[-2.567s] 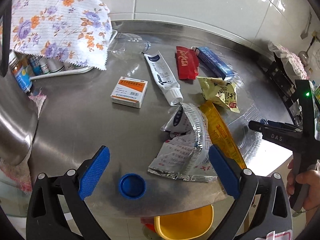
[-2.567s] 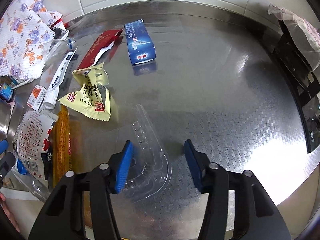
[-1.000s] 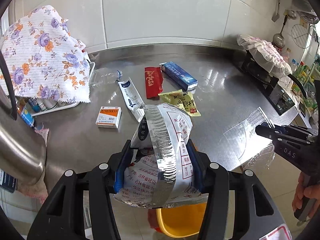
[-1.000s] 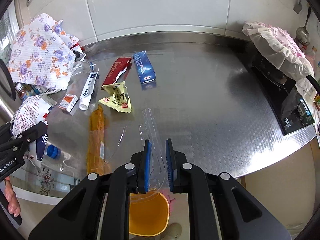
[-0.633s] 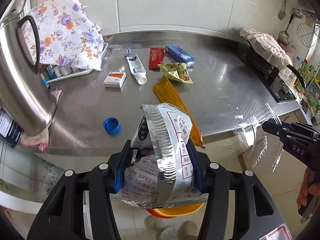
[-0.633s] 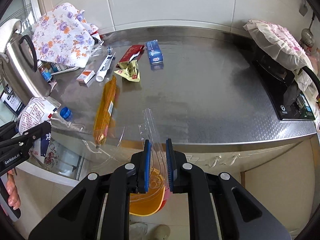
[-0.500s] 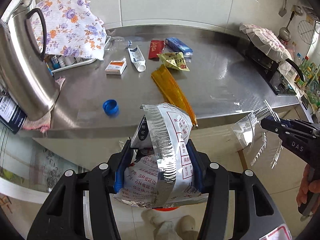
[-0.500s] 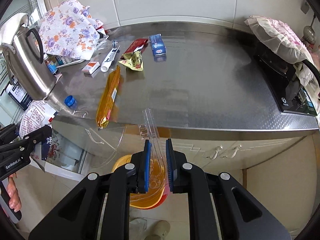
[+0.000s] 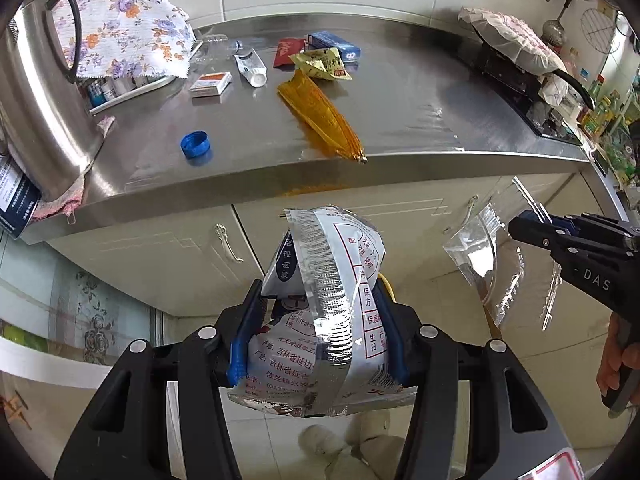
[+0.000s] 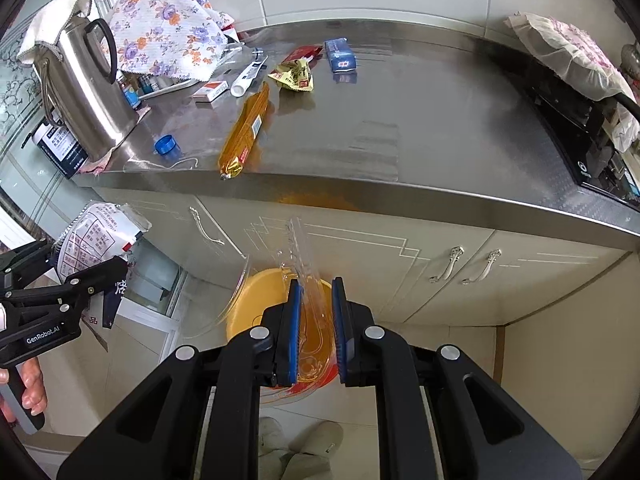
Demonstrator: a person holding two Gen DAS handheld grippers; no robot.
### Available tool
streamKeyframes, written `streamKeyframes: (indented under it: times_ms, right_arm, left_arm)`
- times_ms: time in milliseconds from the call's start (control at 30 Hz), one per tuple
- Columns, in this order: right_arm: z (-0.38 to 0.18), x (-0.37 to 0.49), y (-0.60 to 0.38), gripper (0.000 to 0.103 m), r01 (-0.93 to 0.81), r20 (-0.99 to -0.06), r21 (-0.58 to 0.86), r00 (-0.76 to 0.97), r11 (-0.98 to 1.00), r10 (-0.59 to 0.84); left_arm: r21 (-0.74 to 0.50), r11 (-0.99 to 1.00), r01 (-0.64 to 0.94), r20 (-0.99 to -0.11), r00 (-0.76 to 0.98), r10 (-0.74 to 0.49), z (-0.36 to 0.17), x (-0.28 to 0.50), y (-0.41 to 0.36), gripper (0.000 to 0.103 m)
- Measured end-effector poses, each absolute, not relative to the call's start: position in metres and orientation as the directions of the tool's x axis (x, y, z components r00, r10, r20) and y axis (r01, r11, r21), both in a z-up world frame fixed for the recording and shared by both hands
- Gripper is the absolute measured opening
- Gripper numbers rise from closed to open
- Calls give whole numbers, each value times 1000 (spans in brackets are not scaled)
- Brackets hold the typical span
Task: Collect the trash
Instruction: 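Carry the wrapper in the left gripper and the tray in the right gripper down over the yellow bin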
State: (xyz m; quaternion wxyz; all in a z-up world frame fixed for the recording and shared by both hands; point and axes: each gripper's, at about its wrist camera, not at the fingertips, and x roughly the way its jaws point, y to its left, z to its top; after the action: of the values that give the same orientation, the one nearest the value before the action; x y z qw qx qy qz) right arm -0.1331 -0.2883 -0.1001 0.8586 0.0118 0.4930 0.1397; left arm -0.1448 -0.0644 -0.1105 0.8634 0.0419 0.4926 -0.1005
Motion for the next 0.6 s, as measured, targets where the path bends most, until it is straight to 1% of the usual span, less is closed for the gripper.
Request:
streamKeyframes:
  times_ms: [167,300,433,600]
  right_arm:
    - [-140,-134,-282,16,-273,-866,182,411,945,286]
    - [-183,-130,-273,16,-333,-888,185,346,925,302]
    - [-228,-121,-261,16,-380,-915,166,284,910,286]
    - [-289,-105,-244,16,-402,-950,151,192,903,245]
  left_arm:
    - [-63,962,264,-883,435,-178,-156,-145,-64,53]
    - [-81,935,346,-905,368,-214,-201,-143,-68,53]
    - [-99,916,390,-926,301,-228,-242,-134,-69,53]
    - [-113,902,416,-956,200,-212,-297,-117,-74,53]
